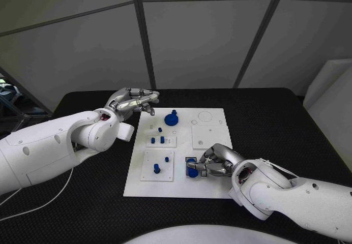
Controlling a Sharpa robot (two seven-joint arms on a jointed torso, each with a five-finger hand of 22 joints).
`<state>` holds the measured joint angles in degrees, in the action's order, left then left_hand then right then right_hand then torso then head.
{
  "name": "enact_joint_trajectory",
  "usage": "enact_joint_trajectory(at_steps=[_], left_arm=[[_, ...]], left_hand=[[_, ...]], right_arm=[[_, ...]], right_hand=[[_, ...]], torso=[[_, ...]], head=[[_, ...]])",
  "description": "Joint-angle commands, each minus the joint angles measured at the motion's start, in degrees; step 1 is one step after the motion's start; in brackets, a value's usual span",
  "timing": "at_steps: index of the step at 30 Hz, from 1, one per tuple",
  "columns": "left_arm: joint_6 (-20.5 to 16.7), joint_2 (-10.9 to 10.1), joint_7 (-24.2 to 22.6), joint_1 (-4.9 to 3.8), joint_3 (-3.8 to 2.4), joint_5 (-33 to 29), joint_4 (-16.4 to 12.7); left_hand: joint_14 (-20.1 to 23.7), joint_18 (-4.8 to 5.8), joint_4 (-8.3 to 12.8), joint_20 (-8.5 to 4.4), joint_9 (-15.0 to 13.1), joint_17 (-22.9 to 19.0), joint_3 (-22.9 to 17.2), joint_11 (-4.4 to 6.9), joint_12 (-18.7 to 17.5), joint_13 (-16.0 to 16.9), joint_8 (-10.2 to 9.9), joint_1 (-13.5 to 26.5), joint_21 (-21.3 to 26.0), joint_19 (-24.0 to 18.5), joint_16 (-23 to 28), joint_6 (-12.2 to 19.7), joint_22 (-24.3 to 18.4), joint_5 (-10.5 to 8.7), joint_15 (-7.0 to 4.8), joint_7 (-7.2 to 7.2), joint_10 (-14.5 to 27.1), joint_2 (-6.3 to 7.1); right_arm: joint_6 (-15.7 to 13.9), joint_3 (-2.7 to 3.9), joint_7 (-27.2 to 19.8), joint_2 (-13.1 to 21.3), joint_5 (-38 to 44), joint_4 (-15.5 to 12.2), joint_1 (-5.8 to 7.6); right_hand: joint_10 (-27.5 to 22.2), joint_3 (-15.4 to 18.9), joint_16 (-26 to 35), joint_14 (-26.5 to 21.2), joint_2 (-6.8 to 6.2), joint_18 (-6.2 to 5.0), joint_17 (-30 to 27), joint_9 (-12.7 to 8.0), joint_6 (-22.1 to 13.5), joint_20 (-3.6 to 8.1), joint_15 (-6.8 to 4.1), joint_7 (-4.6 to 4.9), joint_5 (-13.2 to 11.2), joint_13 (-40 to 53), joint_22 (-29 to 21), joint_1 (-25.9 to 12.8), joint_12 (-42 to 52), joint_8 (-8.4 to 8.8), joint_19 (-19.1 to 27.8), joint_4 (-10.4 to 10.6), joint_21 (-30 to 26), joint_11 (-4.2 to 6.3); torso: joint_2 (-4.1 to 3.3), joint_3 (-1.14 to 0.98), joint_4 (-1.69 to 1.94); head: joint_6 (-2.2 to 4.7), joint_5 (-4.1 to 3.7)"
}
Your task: Assemble the parts on the task board
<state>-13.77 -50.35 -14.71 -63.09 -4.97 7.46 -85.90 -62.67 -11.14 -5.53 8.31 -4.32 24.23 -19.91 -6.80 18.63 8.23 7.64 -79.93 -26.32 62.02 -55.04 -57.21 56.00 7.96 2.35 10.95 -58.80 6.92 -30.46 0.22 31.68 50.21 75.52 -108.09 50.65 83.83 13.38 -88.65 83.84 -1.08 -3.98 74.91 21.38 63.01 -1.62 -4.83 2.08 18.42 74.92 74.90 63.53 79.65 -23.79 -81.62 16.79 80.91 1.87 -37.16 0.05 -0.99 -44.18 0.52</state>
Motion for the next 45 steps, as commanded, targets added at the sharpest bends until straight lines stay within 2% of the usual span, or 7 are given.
enact_joint_trajectory(at_steps=[1, 8, 15, 22, 26, 38, 45], left_arm=[[0.68, 0.0, -0.03, -0.08, -0.01, -0.1, -0.07], [0.71, 0.04, 0.0, -0.08, -0.01, -0.1, 0.01], [0.71, -0.01, 0.01, -0.07, 0.0, -0.1, 0.03], [0.73, 0.06, 0.05, -0.06, 0.01, -0.1, 0.13], [0.78, 0.15, 0.06, -0.06, 0.02, -0.1, 0.16], [0.77, 0.04, 0.08, -0.06, 0.04, -0.1, 0.15], [0.75, -0.17, 0.1, -0.06, 0.04, -0.1, 0.02]], left_hand=[[0.18, 0.73, -0.01, -0.13, 0.06, -0.07, 0.47, -0.11, 0.35, 0.05, 0.31, 0.36, 0.25, 0.46, 0.37, 0.5, -0.05, 0.34, 0.18, -0.03, 0.41, -0.27], [0.18, 0.73, -0.01, -0.13, 0.06, -0.07, 0.47, -0.11, 0.35, 0.05, 0.31, 0.36, 0.25, 0.46, 0.37, 0.5, -0.05, 0.34, 0.18, -0.03, 0.41, -0.27], [0.18, 0.73, -0.01, -0.13, 0.06, -0.07, 0.47, -0.11, 0.35, 0.05, 0.31, 0.36, 0.25, 0.46, 0.37, 0.5, -0.05, 0.34, 0.18, -0.03, 0.41, -0.27], [0.18, 0.73, -0.01, -0.13, 0.06, -0.07, 0.47, -0.11, 0.35, 0.05, 0.31, 0.36, 0.25, 0.46, 0.37, 0.5, -0.05, 0.34, 0.18, -0.03, 0.41, -0.27], [0.18, 0.73, -0.01, -0.13, 0.06, -0.07, 0.47, -0.11, 0.35, 0.05, 0.31, 0.36, 0.25, 0.46, 0.37, 0.5, -0.05, 0.34, 0.18, -0.03, 0.41, -0.27], [0.19, 0.73, -0.12, -0.11, 0.05, -0.1, 0.59, -0.11, 0.48, 0.07, 0.37, 0.43, 0.36, 0.5, 0.38, 0.55, -0.15, 0.36, 0.21, -0.04, 0.5, -0.34], [0.19, 0.73, -0.12, -0.11, 0.05, -0.1, 0.59, -0.11, 0.48, 0.07, 0.37, 0.43, 0.36, 0.5, 0.38, 0.55, -0.15, 0.36, 0.21, -0.04, 0.5, -0.34]], right_arm=[[0.37, 0.03, -0.08, -0.05, 0.97, 0.05, 0.08], [-0.2, 0.03, -0.41, 0.0, 1.88, -0.03, 0.08], [-0.76, 0.02, -2.17, 0.79, 3.04, -0.78, 0.08], [-0.16, 0.01, -3.19, 1.51, 5.18, -1.67, 0.07], [0.06, 0.01, -2.53, 1.38, 6.4, -1.52, 0.07], [-0.12, 0.02, -0.71, 0.87, 8.06, -0.83, 0.07], [-2.67, 0.0, -4.89, 2.28, 6.48, -1.93, 0.06]], right_hand=[[1.32, 0.15, 0.25, 5.46, -0.94, 0.77, 11.79, 0.47, -0.51, 0.17, -0.31, 0.09, -3.97, 4.79, 2.2, -2.85, -0.56, -0.05, 0.2, 0.14, -0.32, -0.02], [1.17, -2.12, 0.42, 5.4, -3.62, 0.69, 11.51, 1.42, -1.12, 0.08, -0.22, 0.21, -7.95, 4.65, 1.93, -7.03, -1.11, -0.29, 0.4, 0.19, -0.63, -0.12], [1.38, -4.33, 0.23, 5.49, -2.74, 0.76, 11.91, 2.33, -1.34, 0.09, -0.25, 0.13, -7.18, 5.11, 2.27, -2.11, -0.95, -0.61, 0.17, -0.27, -0.46, -0.06], [1.68, -5.99, -0.03, 5.61, -1.5, 0.87, 12.46, 3.37, -1.08, 0.32, -0.55, -0.27, -4.59, 5.72, 2.82, 7.59, -0.61, -1.27, -0.19, -3.95, -0.13, 0.32], [1.86, -7.23, -0.19, 5.67, -0.96, 0.94, 12.76, 3.79, -0.79, 0.54, -0.81, -0.65, -6.53, 6.06, 3.16, 11.85, -0.35, -1.67, -0.4, -6.41, 0.09, 0.64], [2.3, -8.22, -0.45, 5.78, 0.19, 1.1, 13.29, 4.25, -0.25, 0.84, -1.13, -1.17, -6.85, 6.8, 3.81, 13.97, 0.38, -2.21, -0.84, -7.57, 0.56, 1.08], [1.98, -7.76, -0.04, 5.61, -0.18, 0.87, 12.48, 4.16, -1.31, 0.86, -1.01, -0.7, -5.35, 6.32, 2.88, 13.24, -0.33, -1.69, -0.15, -7.14, -0.21, 0.77]], torso=[[0.02, 0.0, -0.15], [0.05, -0.04, -0.13], [0.04, -0.08, -0.15], [0.07, -0.08, -0.21], [0.02, -0.04, -0.07], [-0.03, 0.0, -0.15], [-0.01, -0.04, -0.12]], head=[[-0.05, 0.04], [-0.08, -0.04], [-0.02, -0.11], [0.02, -0.14], [0.0, -0.24], [-0.06, -0.21], [0.03, -0.47]])
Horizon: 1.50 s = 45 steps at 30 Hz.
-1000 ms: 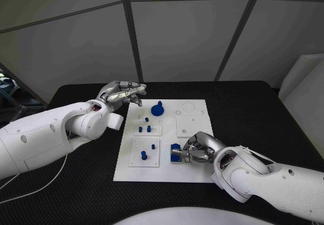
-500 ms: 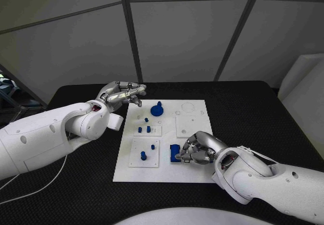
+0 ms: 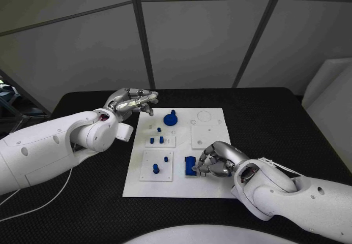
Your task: Assemble the parts on the task board
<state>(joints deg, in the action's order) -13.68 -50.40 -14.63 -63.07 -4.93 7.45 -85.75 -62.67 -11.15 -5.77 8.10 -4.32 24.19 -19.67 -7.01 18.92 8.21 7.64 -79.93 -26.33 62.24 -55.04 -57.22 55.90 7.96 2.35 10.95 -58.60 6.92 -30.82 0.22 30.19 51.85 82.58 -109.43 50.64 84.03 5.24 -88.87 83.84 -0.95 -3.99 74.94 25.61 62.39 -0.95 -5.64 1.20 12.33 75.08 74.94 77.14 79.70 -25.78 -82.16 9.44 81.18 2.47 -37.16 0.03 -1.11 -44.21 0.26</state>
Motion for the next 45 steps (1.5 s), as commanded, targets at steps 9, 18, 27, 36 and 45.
enact_joint_trajectory(at_steps=[9, 18, 27, 36, 45], left_arm=[[0.46, -0.41, 0.02, -0.07, 0.03, -0.1, -0.04], [0.42, 0.03, -0.02, -0.02, 0.11, -0.1, 0.17], [0.54, 0.13, -0.05, 0.18, 0.17, -0.1, 0.22], [0.59, 0.01, -0.09, 0.28, 0.17, -0.1, 0.1], [0.62, -0.19, -0.13, 0.33, 0.18, -0.1, -0.05]], left_hand=[[0.19, 0.74, 0.13, 0.11, 0.05, -0.06, 0.35, 0.1, 0.2, 0.09, 0.37, 0.43, 0.36, 0.29, 0.38, 0.55, -0.05, 0.36, 0.21, -0.03, 0.3, -0.34], [0.2, 0.73, 0.13, 0.11, 0.04, -0.07, 0.37, 0.11, 0.27, 0.1, 0.41, 0.37, 0.42, 0.32, 0.39, 0.56, -0.09, 0.38, 0.2, -0.04, 0.34, -0.39], [0.2, 0.73, 0.13, 0.11, 0.04, -0.07, 0.37, 0.11, 0.27, 0.1, 0.41, 0.37, 0.42, 0.32, 0.39, 0.56, -0.09, 0.38, 0.2, -0.04, 0.34, -0.39], [0.2, 0.73, 0.13, 0.11, 0.04, -0.07, 0.37, 0.11, 0.27, 0.1, 0.41, 0.37, 0.42, 0.32, 0.39, 0.56, -0.09, 0.38, 0.2, -0.04, 0.34, -0.39], [0.2, 0.73, 0.12, 0.11, 0.03, -0.08, 0.41, 0.1, 0.32, 0.11, 0.44, 0.37, 0.46, 0.34, 0.39, 0.57, -0.12, 0.38, 0.2, -0.03, 0.37, -0.4]], right_arm=[[-4.7, 0.92, -8.0, 9.17, -3.73, -4.66, 0.1], [-1.26, 1.32, -5.65, 15.76, 1.75, -4.77, 0.1], [3.81, 1.31, -0.2, 15.3, 9.27, -3.34, 0.01], [6.32, 1.14, 0.99, 13.14, 10.64, -1.66, -0.16], [9.2, 1.05, 1.9, 11.4, 10.82, -0.44, -0.82]], right_hand=[[1.49, 1.87, 0.87, 5.34, -0.44, 0.61, 11.17, -2.26, -7.55, -1.18, 1.79, 3.49, 8.47, 6.37, 1.52, -1.61, -0.44, 5.94, 1.4, 2.15, -1.66, -2.46], [0.7, 2.86, 1.72, 4.99, -0.17, 0.23, 9.66, -4.21, -5.5, -2.45, 2.64, 4.06, 8.43, 5.25, 0.42, -1.13, -2.12, 9.29, 2.18, 2.67, -2.67, -3.17], [0.89, 4.07, 1.47, 5.13, -0.29, 0.36, 10.21, -5.05, -2.48, -2.17, 2.22, 3.41, 9.75, 5.32, 0.96, -1.76, -2.19, 10.48, 1.73, 4.14, -2.34, -2.62], [0.92, 4.43, 1.46, 5.13, -0.45, 0.37, 10.23, -5.16, -2.11, -2.1, 2.15, 3.34, 9.74, 5.33, 1.0, -2.03, -2.22, 10.69, 1.69, 4.55, -2.33, -2.56], [1.0, 4.54, 1.23, 5.23, -0.49, 0.43, 10.65, -5.16, -1.75, -2.06, 2.11, 3.23, 9.73, 5.46, 1.26, -1.95, -2.07, 10.67, 1.5, 4.65, -2.13, -2.49]], torso=[[0.14, -0.03, -0.17], [0.34, -0.29, -1.06], [0.33, -0.25, -0.9], [0.23, -0.25, -0.99], [0.24, -0.25, -0.88]], head=[[0.27, -1.26], [0.47, -2.11], [0.17, -2.33], [0.1, -2.4], [-0.15, -2.29]])
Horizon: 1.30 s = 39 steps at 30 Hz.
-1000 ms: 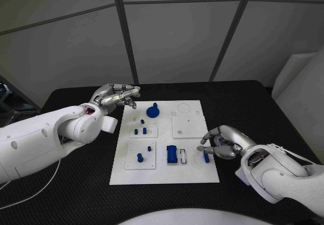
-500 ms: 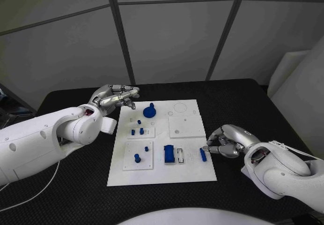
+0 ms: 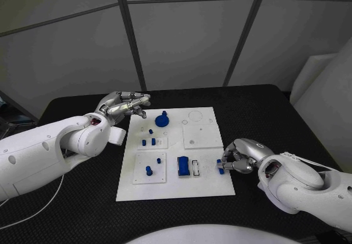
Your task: Assemble the parts on the task board
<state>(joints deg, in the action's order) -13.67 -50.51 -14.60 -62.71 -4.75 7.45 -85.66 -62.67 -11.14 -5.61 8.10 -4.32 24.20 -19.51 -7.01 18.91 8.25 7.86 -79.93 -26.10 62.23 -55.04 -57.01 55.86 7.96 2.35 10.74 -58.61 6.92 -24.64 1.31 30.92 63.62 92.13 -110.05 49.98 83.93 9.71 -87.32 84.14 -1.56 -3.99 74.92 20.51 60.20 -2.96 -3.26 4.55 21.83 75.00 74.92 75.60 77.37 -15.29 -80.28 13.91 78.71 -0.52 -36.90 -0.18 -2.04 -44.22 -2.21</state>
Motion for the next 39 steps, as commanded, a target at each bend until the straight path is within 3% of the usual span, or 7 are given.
enact_joint_trajectory(at_steps=[1, 14, 21, 25, 32, 39], left_arm=[[0.62, -0.09, -0.16, -0.03, 0.0, -0.09, -0.15], [0.67, -0.19, -0.11, 0.02, 0.0, -0.09, -0.13], [0.74, -0.21, -0.06, 0.03, 0.0, -0.09, -0.12], [0.79, -0.18, -0.04, 0.05, 0.0, -0.09, -0.11], [0.8, -0.22, -0.01, 0.07, 0.0, -0.09, -0.15], [0.8, -0.34, 0.03, 0.08, 0.0, -0.09, -0.25]], left_hand=[[0.2, 0.72, -0.04, 0.11, 0.03, -0.09, 0.25, 0.1, 0.33, 0.07, 0.23, 0.37, 0.23, 0.34, 0.39, 0.37, -0.08, 0.38, 0.2, 0.17, 0.38, -0.4], [0.2, 0.72, -0.04, 0.11, 0.03, -0.09, 0.25, 0.1, 0.33, 0.07, 0.23, 0.37, 0.23, 0.34, 0.39, 0.37, -0.08, 0.38, 0.2, 0.17, 0.38, -0.4], [0.2, 0.72, -0.04, 0.11, 0.03, -0.09, 0.25, 0.1, 0.33, 0.07, 0.23, 0.37, 0.23, 0.34, 0.39, 0.37, -0.08, 0.38, 0.2, 0.17, 0.38, -0.4], [0.2, 0.72, -0.04, 0.11, 0.03, -0.09, 0.25, 0.1, 0.33, 0.07, 0.23, 0.37, 0.23, 0.34, 0.39, 0.37, -0.08, 0.38, 0.2, 0.17, 0.38, -0.4], [0.21, 0.72, -0.04, 0.11, 0.03, -0.11, 0.29, 0.09, 0.39, 0.07, 0.26, 0.33, 0.29, 0.37, 0.4, 0.4, -0.12, 0.38, 0.2, 0.18, 0.44, -0.43], [0.22, 0.71, -0.01, 0.11, 0.03, -0.11, 0.29, 0.1, 0.41, 0.07, 0.27, 0.27, 0.31, 0.38, 0.4, 0.41, -0.14, 0.39, 0.2, 0.17, 0.47, -0.44]], right_arm=[[3.15, -0.04, 1.19, -0.51, 1.28, 0.23, -0.22], [7.46, -0.06, 3.15, -1.82, 4.32, 0.77, -0.72], [9.52, -0.06, 4.7, -3.04, 7.87, 1.01, -0.97], [11.38, -0.06, 5.69, -3.84, 10.31, 1.18, -1.11], [13.49, -0.06, 6.59, -4.2, 12.91, 0.99, -1.17], [10.9, -0.04, 7.51, -3.4, 12.01, -0.2, -1.15]], right_hand=[[1.1, 0.09, -0.31, 4.92, 0.12, 0.44, 10.65, -0.05, 0.5, -0.05, -0.28, -0.14, 0.23, 5.55, 1.28, -0.4, 0.27, 0.18, -0.38, 0.2, 0.34, 0.51], [1.06, 0.28, -0.31, 4.92, 0.01, 0.45, 10.66, 0.01, 1.33, 0.09, -0.46, -0.43, -0.11, 5.49, 1.33, 0.09, 0.13, 0.08, -0.42, 0.25, 0.35, 0.74], [1.02, -0.08, -0.3, 4.92, -0.08, 0.47, 10.67, 0.02, 1.8, 0.35, -0.73, -0.7, -0.34, 5.49, 1.43, 2.55, 0.0, 0.27, -0.48, -0.85, 0.37, 1.03], [0.96, -1.3, -0.29, 4.91, 0.39, 0.5, 10.68, -0.1, 1.92, 0.51, -0.86, -0.77, -2.19, 5.48, 1.5, 5.17, -0.13, 0.65, -0.52, -2.07, 0.36, 1.13], [0.65, -5.65, -0.23, 4.89, 1.47, 0.49, 10.61, -0.66, 2.3, 0.76, -1.06, -0.88, -1.29, 5.31, 1.48, 9.62, -0.61, 1.7, -0.49, -3.93, 0.26, 1.33], [0.83, -9.71, -0.38, 4.96, 1.89, 0.56, 10.91, -0.93, 3.05, 0.89, -1.21, -1.11, 0.48, 5.52, 1.81, 10.46, -0.45, 2.3, -0.72, -4.12, 0.48, 1.54]], torso=[[-0.02, -0.04, 0.05], [0.02, -0.03, 0.02], [0.02, -0.01, 0.01], [0.04, -0.01, 0.05], [0.0, 0.01, -0.01], [0.05, -0.04, -0.11]], head=[[-0.14, 0.19], [-0.39, 0.3], [-0.39, 0.26], [-0.4, 0.28], [-0.49, 0.38], [-0.45, 0.67]])
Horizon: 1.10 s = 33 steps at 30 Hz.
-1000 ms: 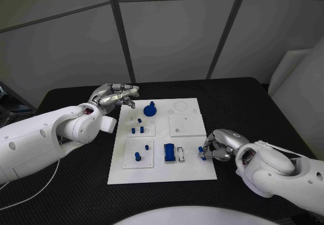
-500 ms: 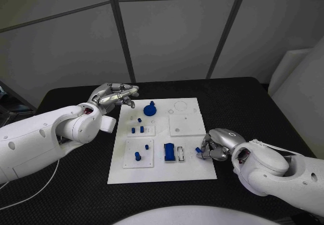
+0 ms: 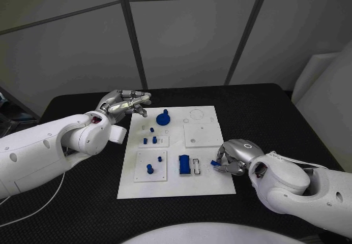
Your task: Assemble the parts on the task board
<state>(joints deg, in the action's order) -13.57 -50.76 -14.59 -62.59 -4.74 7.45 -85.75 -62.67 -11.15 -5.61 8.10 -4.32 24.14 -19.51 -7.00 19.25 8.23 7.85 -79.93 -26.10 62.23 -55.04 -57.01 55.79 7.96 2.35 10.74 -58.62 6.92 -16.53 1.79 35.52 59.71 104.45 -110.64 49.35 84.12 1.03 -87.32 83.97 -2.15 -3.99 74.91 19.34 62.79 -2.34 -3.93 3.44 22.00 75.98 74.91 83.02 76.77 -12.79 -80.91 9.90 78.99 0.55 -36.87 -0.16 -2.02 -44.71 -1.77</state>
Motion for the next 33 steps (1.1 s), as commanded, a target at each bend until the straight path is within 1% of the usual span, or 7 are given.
enact_joint_trajectory(at_steps=[1, 5, 10, 15, 23, 29, 33], left_arm=[[0.7, -0.1, 0.02, -0.04, -0.01, -0.09, -0.16], [0.68, -0.19, 0.05, -0.03, -0.01, -0.09, -0.21], [0.82, -0.29, 0.19, -0.03, -0.01, -0.09, -0.27], [0.82, -0.37, 0.2, -0.03, -0.01, -0.09, -0.33], [0.77, -0.46, 0.13, -0.03, -0.01, -0.09, -0.44], [0.78, -0.41, 0.09, -0.04, -0.01, -0.09, -0.55], [0.79, -0.36, 0.08, -0.04, -0.01, -0.09, -0.59]], left_hand=[[0.22, 0.72, -0.01, 0.11, 0.03, -0.06, 0.29, 0.09, 0.08, 0.09, 0.27, 0.27, 0.31, 0.38, 0.4, 0.41, -0.07, 0.39, 0.2, 0.17, 0.48, -0.44], [0.22, 0.72, 0.0, 0.11, 0.03, -0.06, 0.29, 0.09, 0.1, 0.09, 0.28, 0.23, 0.32, 0.39, 0.4, 0.42, -0.08, 0.39, 0.2, 0.17, 0.49, -0.46], [0.22, 0.72, 0.0, 0.11, 0.03, -0.06, 0.29, 0.09, 0.1, 0.09, 0.28, 0.23, 0.32, 0.39, 0.4, 0.42, -0.08, 0.39, 0.2, 0.17, 0.49, -0.46], [0.22, 0.72, 0.0, 0.11, 0.03, -0.06, 0.29, 0.09, 0.1, 0.09, 0.28, 0.23, 0.32, 0.39, 0.4, 0.42, -0.08, 0.39, 0.2, 0.17, 0.49, -0.46], [0.23, 0.72, -0.02, 0.11, 0.02, -0.07, 0.31, 0.08, 0.13, 0.09, 0.3, 0.24, 0.35, 0.4, 0.41, 0.43, -0.1, 0.39, 0.2, 0.18, 0.52, -0.49], [0.23, 0.72, -0.02, 0.11, 0.02, -0.07, 0.31, 0.08, 0.13, 0.09, 0.3, 0.24, 0.35, 0.4, 0.41, 0.43, -0.1, 0.39, 0.2, 0.18, 0.52, -0.49], [0.23, 0.72, -0.02, 0.11, 0.02, -0.07, 0.31, 0.08, 0.13, 0.09, 0.3, 0.24, 0.35, 0.4, 0.41, 0.43, -0.1, 0.39, 0.2, 0.18, 0.52, -0.49]], right_arm=[[2.59, -0.52, 2.94, 0.57, -0.66, 0.3, -0.52], [0.94, -0.49, 3.04, 1.21, -3.98, -0.88, -0.49], [-1.44, -0.42, 2.88, 1.77, -7.29, -2.46, -0.41], [-5.38, -0.26, 2.8, 1.87, -10.19, -3.62, -0.27], [-12.07, -0.04, 2.33, 1.07, -13.59, -4.35, -0.03], [-14.68, 0.01, 1.52, -0.7, -17.0, -3.81, 0.02], [-14.41, 0.03, 1.49, -1.72, -18.43, -3.11, 0.04]], right_hand=[[0.64, -1.29, -0.39, 5.13, 2.45, 0.56, 10.93, 0.23, 0.49, 0.28, -0.55, 0.0, 0.36, 4.54, 1.83, 3.04, 0.13, -0.17, -0.1, -0.12, 0.21, 0.48], [0.76, -3.94, -0.5, 5.18, 1.85, 0.6, 11.14, 0.22, 0.7, 0.33, -0.56, 0.02, 1.78, 4.61, 2.03, 2.24, 0.15, 0.17, -0.23, 0.18, 0.34, 0.49], [0.98, -8.35, -0.65, 5.24, -0.2, 0.67, 11.43, 0.36, 1.12, 0.31, -0.57, -0.05, 1.51, 4.77, 2.37, 0.14, 0.22, 0.56, -0.4, 0.89, 0.55, 0.51], [1.07, -10.55, -0.68, 5.25, -1.64, 0.72, 11.49, 0.49, 1.33, 0.28, -0.56, -0.06, 1.27, 4.82, 2.59, -1.78, 0.19, 0.78, -0.53, 1.65, 0.69, 0.51], [1.38, -11.95, -0.94, 5.36, -3.38, 0.85, 11.97, 0.73, 2.02, 0.32, -0.61, -0.2, 1.39, 5.16, 3.18, -4.73, 0.57, 0.81, -0.94, 3.26, 1.12, 0.58], [1.49, -12.3, -1.02, 5.39, -3.76, 0.87, 12.12, 0.85, 2.28, 0.36, -0.65, -0.28, 1.93, 5.29, 3.28, -5.67, 0.72, 0.78, -1.02, 3.82, 1.19, 0.64], [1.54, -12.4, -1.05, 5.41, -3.93, 0.87, 12.17, 0.94, 2.46, 0.38, -0.67, -0.32, 2.09, 5.33, 3.28, -6.33, 0.75, 0.73, -1.01, 4.21, 1.18, 0.66]], torso=[[0.01, -0.06, -0.13], [0.01, 0.05, 0.11], [0.02, 0.01, -0.01], [-0.06, -0.05, -0.07], [-0.08, -0.02, 0.02], [-0.08, -0.04, 0.08], [-0.07, -0.02, 0.06]], head=[[0.05, 0.23], [0.1, 0.17], [0.14, 0.33], [0.02, 0.44], [-0.04, 0.37], [-0.33, 0.44], [-0.34, 0.56]])
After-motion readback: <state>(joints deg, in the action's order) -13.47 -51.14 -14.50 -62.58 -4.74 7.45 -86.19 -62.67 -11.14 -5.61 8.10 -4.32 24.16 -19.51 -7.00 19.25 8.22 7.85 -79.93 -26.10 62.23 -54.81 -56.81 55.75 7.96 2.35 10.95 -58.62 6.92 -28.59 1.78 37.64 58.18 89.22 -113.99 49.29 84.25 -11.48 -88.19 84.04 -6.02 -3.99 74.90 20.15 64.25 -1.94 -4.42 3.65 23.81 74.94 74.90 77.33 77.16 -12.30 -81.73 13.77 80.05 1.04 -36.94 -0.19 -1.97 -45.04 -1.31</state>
